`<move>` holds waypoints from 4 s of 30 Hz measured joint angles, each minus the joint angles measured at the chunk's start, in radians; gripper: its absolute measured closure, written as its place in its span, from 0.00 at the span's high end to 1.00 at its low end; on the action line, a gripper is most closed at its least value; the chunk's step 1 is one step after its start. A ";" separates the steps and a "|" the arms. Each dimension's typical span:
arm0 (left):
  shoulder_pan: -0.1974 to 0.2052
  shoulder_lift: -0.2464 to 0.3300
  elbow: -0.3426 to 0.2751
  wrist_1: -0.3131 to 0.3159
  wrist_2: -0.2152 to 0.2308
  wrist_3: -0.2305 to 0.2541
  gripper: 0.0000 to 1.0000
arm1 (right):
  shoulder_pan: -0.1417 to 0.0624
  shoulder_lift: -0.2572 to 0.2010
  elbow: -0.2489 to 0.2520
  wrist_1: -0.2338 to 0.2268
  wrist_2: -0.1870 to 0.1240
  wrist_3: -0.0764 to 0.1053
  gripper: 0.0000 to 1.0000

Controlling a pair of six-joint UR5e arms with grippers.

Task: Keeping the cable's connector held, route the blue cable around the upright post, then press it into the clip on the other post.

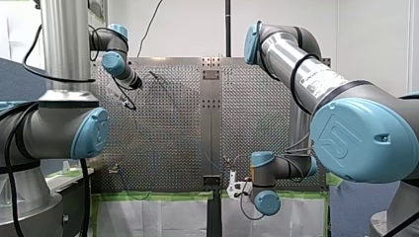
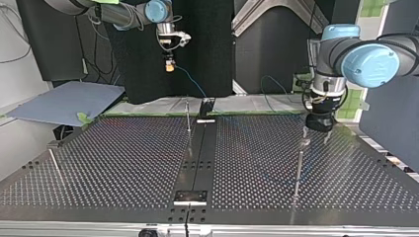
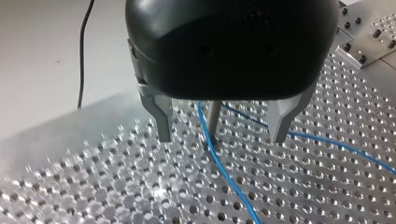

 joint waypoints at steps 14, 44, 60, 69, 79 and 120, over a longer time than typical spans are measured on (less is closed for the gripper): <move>0.003 0.139 -0.003 -0.046 -0.023 0.132 0.99 | 0.000 -0.001 -0.013 0.005 -0.021 0.023 0.00; -0.159 0.127 0.171 -0.283 -0.070 0.444 0.99 | 0.007 -0.001 -0.014 -0.005 -0.025 0.077 0.00; -0.222 0.038 0.212 -0.327 -0.144 0.593 0.99 | 0.008 -0.001 -0.015 -0.005 -0.031 0.077 0.00; -0.209 0.000 0.212 -0.290 -0.221 0.679 0.99 | 0.008 -0.001 -0.019 -0.003 -0.033 0.077 0.00; -0.197 0.006 0.212 -0.235 -0.229 0.783 0.99 | 0.008 -0.001 -0.020 -0.001 -0.033 0.077 0.00; -0.194 0.008 0.212 -0.266 -0.287 0.954 0.99 | 0.010 -0.001 -0.020 0.000 -0.038 0.074 0.00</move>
